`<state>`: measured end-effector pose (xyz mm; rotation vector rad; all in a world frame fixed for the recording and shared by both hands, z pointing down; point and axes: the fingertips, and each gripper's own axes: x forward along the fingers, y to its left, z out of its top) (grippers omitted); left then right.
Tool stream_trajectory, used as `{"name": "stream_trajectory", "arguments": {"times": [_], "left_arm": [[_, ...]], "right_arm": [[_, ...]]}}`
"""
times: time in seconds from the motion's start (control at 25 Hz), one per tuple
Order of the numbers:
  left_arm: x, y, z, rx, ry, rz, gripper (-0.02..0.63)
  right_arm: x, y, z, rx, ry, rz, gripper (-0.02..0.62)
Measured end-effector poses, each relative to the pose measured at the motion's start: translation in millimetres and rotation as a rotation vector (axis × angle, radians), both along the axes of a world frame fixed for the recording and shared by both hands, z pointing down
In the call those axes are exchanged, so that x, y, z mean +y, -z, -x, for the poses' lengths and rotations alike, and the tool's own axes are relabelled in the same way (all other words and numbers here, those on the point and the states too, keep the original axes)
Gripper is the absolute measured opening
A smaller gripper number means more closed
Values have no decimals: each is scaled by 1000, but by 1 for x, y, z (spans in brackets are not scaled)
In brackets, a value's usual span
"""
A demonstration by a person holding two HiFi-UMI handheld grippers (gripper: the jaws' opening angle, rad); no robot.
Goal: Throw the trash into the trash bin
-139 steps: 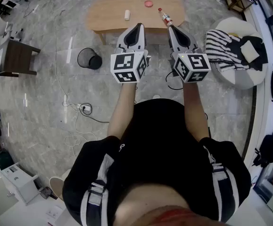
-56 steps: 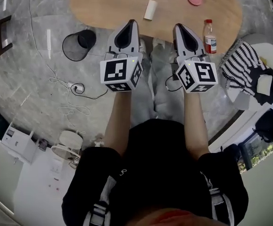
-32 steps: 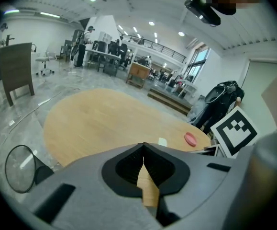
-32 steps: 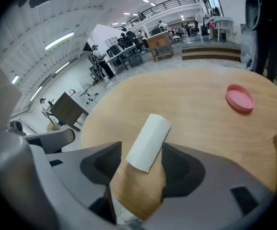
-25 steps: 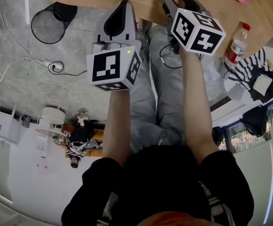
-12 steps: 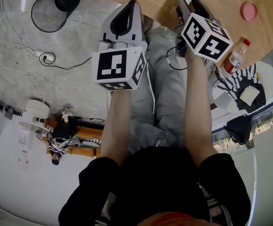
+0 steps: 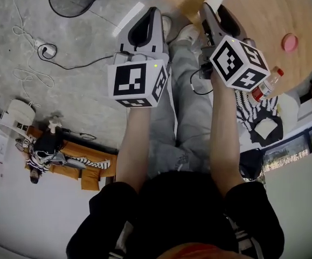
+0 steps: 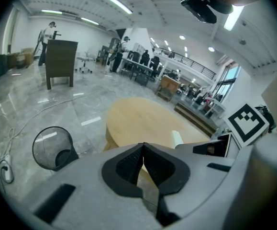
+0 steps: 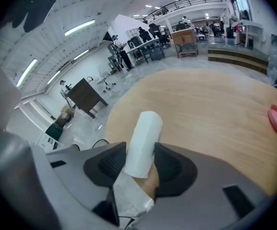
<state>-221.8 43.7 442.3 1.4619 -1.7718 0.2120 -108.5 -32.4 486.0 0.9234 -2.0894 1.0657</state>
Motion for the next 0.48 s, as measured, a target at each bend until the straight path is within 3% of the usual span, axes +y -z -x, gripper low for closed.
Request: {"name": "stream_trajectory", "arguments": {"times": [0.32,0.48], "left_arm": [[60,-23,97,-8,263,23,8],[97,-28,142,-14,397,40,8]], "right_arm": [[67,1,162,-158,385,52,183],[105,-20,223,-190,513,117,183]]}}
